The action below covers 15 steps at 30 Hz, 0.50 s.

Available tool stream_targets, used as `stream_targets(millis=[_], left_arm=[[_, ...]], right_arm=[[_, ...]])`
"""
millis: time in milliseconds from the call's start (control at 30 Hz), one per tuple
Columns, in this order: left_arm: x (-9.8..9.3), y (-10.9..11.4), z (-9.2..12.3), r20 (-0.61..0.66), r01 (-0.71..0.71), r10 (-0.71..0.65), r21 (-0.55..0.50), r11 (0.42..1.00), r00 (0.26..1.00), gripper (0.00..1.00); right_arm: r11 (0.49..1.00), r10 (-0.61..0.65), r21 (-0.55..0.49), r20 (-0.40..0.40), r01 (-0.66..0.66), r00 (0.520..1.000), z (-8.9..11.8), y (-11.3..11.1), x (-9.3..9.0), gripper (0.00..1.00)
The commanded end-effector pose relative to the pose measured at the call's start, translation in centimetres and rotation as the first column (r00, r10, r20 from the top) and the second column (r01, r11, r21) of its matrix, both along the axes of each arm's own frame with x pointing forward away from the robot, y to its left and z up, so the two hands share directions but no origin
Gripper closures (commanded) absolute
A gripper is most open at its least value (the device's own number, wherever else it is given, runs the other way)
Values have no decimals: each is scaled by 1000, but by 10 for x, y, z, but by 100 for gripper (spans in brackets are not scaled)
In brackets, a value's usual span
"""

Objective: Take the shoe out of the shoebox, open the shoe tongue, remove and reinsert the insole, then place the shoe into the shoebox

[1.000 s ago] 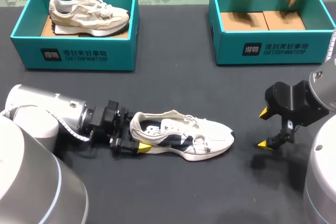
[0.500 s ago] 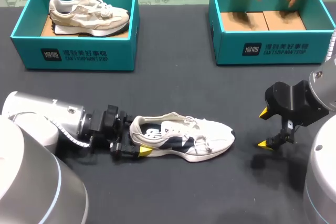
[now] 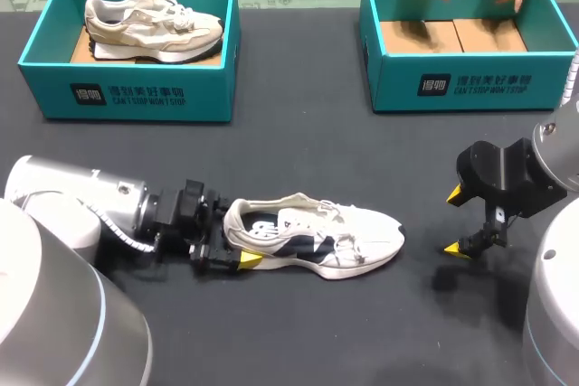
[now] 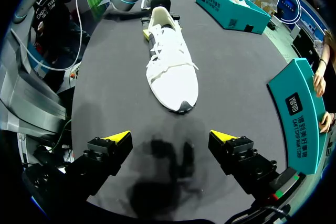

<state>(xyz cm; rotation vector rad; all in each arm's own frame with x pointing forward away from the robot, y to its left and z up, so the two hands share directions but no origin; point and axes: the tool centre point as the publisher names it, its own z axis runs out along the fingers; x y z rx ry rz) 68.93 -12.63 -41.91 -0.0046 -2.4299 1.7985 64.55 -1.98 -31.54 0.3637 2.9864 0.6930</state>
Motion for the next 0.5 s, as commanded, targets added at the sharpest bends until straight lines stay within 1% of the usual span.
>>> stream_targets(millis=[33,367,433,500], left_arm=[[-1,-2,-4,-1,2,-2,0,1000,1000,100],[-1,-2,-4,-1,2,-2,0,1000,1000,100],[-1,-2,-4,-1,2,-2,0,1000,1000,100],[-1,-2,-4,-1,2,-2,0,1000,1000,100]], right_arm=[[1000,-2,-1,2,2,1000,0,0,-2,0],[1000,-2,-1,2,2,1000,0,0,-2,0],[995,-102,11,-55,103,993,8,10,8,0],[975,-220,-28,-122,219,968,12,23,14,0]])
